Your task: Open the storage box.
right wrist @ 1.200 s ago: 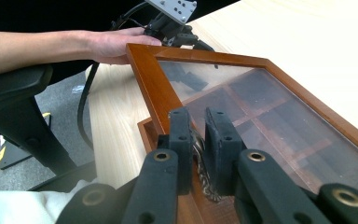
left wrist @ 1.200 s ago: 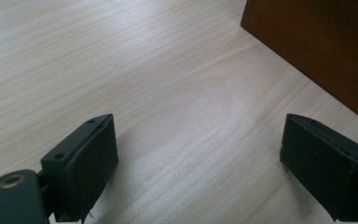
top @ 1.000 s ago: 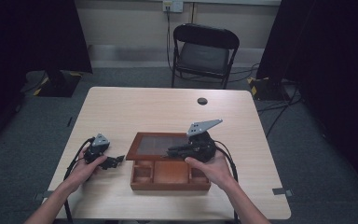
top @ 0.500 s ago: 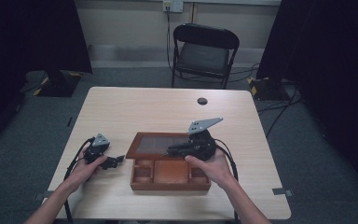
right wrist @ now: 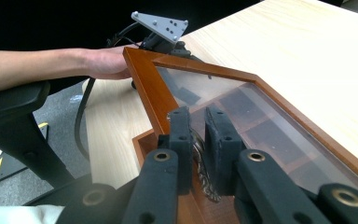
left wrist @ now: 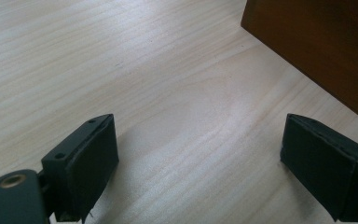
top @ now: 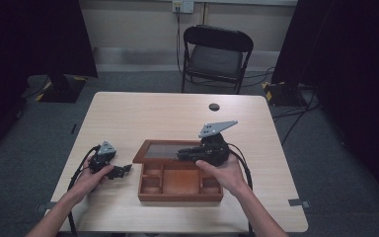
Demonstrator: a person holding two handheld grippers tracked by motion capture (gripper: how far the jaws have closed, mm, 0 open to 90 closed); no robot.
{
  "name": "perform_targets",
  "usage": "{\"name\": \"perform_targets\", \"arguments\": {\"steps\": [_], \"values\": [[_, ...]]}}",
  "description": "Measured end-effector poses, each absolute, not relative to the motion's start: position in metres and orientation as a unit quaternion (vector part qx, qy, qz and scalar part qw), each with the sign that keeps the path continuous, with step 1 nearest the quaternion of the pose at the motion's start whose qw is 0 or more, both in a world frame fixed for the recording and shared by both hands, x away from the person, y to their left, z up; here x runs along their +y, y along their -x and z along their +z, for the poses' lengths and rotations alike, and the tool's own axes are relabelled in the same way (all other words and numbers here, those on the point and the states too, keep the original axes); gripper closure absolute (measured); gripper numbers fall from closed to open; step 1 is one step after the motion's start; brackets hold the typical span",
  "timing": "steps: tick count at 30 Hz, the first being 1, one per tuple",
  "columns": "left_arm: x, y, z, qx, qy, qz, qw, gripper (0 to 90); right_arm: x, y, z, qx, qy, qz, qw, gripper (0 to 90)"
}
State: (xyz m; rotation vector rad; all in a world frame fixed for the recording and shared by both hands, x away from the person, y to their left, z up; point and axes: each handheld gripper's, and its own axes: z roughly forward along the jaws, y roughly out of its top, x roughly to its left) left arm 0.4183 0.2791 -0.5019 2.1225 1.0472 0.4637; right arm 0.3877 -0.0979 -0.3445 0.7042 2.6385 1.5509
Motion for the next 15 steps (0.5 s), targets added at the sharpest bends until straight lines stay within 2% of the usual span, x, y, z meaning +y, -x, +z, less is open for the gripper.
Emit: {"name": "perform_targets", "arguments": {"steps": [15], "values": [[0.2792,-0.4187,-0.5019,0.404,-0.823,0.180,0.356,10.3,-0.0982,-0.3946,-0.3361,0.832,-0.236,0.502,0.007,82.3]]}}
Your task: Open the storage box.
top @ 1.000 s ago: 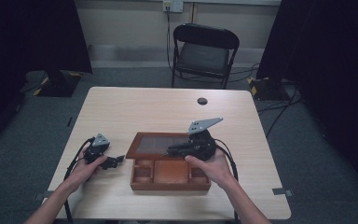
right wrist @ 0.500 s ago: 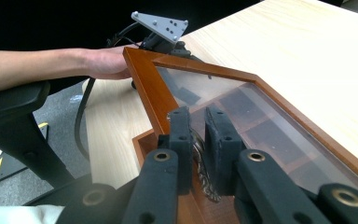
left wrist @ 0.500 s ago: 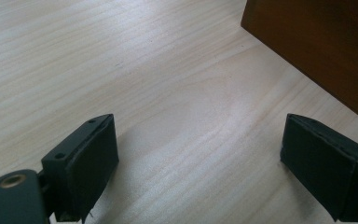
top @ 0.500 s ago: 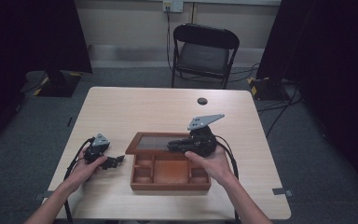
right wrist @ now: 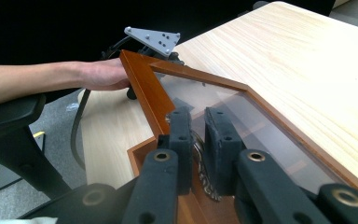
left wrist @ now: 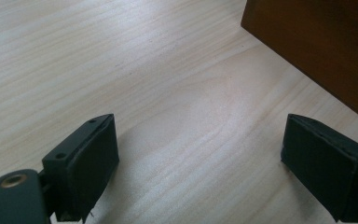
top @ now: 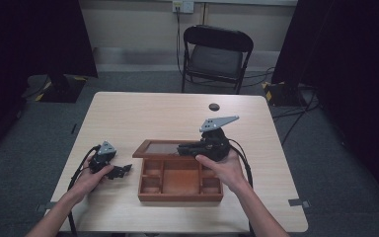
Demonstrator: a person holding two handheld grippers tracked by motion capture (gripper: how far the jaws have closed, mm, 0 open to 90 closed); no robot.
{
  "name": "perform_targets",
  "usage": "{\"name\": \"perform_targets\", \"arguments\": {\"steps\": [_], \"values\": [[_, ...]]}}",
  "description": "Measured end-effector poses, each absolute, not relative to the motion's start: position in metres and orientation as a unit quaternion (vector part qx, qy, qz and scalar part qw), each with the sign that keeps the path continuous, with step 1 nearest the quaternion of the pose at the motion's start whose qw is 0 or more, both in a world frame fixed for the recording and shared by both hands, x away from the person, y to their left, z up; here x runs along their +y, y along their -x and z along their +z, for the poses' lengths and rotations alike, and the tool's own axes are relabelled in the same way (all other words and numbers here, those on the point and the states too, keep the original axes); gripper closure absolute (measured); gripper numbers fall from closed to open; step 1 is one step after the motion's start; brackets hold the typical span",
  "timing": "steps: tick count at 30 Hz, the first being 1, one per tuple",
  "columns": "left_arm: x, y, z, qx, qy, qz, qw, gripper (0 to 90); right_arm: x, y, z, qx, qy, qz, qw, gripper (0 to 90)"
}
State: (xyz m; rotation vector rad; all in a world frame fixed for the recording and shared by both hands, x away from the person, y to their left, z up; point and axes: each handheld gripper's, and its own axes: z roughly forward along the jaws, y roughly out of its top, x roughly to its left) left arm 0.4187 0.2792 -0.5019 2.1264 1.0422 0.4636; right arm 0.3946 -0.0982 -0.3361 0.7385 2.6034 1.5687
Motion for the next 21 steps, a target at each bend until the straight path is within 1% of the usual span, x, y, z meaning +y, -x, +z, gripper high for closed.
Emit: {"name": "perform_targets", "arguments": {"steps": [21], "values": [[0.2790,-0.4187,-0.5020,0.405,-0.823,0.178,0.358,10.3,-0.0985,-0.3983,-0.3330,0.829,-0.238,0.506,0.009,82.1]]}}
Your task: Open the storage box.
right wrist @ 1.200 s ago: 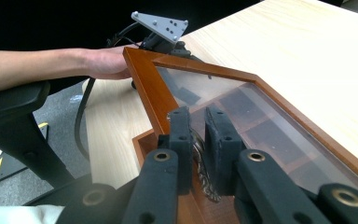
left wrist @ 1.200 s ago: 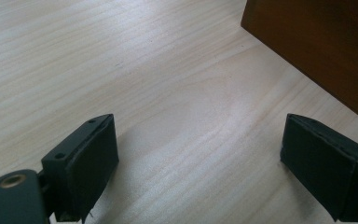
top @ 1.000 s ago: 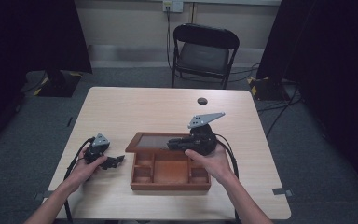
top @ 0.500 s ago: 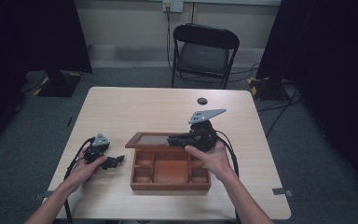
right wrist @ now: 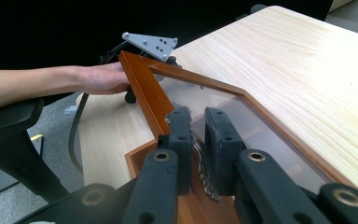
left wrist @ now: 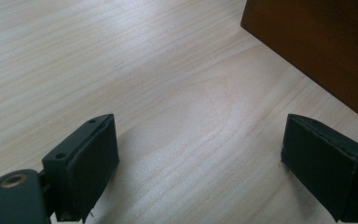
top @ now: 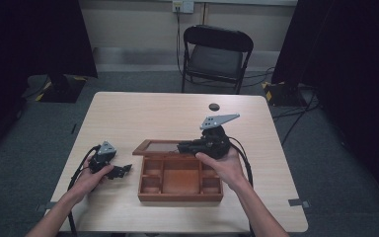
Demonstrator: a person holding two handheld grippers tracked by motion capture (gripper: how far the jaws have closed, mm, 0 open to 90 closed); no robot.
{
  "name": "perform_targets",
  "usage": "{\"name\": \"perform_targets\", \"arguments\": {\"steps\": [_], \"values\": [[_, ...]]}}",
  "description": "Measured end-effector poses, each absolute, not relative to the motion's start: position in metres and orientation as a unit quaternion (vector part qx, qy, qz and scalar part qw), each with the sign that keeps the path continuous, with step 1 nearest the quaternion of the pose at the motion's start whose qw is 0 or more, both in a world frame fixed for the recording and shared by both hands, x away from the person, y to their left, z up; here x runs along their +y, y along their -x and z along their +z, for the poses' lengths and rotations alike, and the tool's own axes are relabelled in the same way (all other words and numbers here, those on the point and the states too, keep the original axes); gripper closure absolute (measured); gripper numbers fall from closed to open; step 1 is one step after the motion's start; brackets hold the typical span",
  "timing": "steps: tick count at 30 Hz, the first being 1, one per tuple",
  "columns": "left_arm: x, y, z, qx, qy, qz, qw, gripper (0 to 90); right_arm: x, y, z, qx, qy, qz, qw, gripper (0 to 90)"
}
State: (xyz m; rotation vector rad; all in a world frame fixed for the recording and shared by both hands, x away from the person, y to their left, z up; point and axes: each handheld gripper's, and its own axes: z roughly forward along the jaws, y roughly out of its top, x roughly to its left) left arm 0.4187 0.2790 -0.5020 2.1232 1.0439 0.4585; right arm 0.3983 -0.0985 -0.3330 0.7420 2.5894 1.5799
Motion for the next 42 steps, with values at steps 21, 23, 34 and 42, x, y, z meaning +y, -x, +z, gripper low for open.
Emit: {"name": "perform_targets", "arguments": {"steps": [21,23,34,42], "values": [[0.279,-0.419,-0.502,0.404,-0.823,0.178,0.358,10.3,-0.098,-0.404,-0.326,0.826,-0.249,0.506,0.017,81.0],[0.279,-0.419,-0.502,0.404,-0.823,0.178,0.358,10.3,-0.098,-0.405,-0.326,0.825,-0.249,0.506,0.017,81.0],[0.279,-0.419,-0.502,0.405,-0.823,0.178,0.358,10.3,-0.097,-0.408,-0.322,0.825,-0.250,0.505,0.022,81.2],[0.279,-0.419,-0.502,0.404,-0.823,0.178,0.358,10.3,-0.097,-0.410,-0.319,0.825,-0.250,0.506,0.023,81.8]]}}
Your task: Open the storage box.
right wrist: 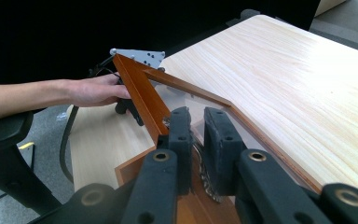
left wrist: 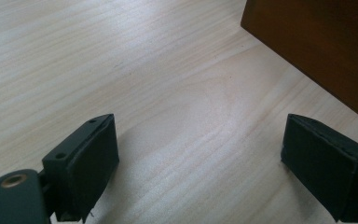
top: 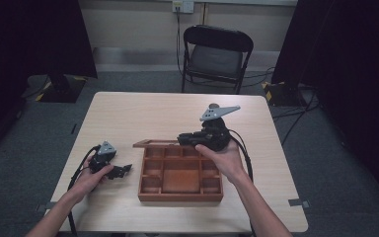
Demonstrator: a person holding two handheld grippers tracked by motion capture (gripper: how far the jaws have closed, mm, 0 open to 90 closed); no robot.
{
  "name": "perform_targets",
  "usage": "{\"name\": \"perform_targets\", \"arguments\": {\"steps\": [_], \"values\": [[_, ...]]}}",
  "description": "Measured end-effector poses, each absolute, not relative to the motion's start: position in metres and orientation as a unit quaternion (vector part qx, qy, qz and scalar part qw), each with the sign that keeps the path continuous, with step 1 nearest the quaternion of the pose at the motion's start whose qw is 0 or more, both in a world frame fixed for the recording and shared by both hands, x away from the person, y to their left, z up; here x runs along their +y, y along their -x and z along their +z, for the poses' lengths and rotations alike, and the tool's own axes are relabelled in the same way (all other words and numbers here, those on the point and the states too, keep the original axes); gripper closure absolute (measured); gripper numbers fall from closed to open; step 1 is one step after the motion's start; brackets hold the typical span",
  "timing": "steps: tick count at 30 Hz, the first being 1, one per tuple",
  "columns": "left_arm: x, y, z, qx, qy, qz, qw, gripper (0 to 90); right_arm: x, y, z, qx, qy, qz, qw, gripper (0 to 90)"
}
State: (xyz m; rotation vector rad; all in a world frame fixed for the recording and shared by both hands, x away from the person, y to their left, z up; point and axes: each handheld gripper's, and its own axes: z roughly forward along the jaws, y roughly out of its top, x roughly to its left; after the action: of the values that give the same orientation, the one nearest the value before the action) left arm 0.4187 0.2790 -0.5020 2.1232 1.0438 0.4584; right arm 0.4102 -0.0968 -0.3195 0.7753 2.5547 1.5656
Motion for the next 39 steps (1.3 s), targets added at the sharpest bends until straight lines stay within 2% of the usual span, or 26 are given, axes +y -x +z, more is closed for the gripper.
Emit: {"name": "perform_targets", "arguments": {"steps": [39], "values": [[0.279,-0.419,-0.502,0.404,-0.823,0.178,0.358,10.3,-0.097,-0.424,-0.311,0.821,-0.253,0.511,0.020,83.2]]}}
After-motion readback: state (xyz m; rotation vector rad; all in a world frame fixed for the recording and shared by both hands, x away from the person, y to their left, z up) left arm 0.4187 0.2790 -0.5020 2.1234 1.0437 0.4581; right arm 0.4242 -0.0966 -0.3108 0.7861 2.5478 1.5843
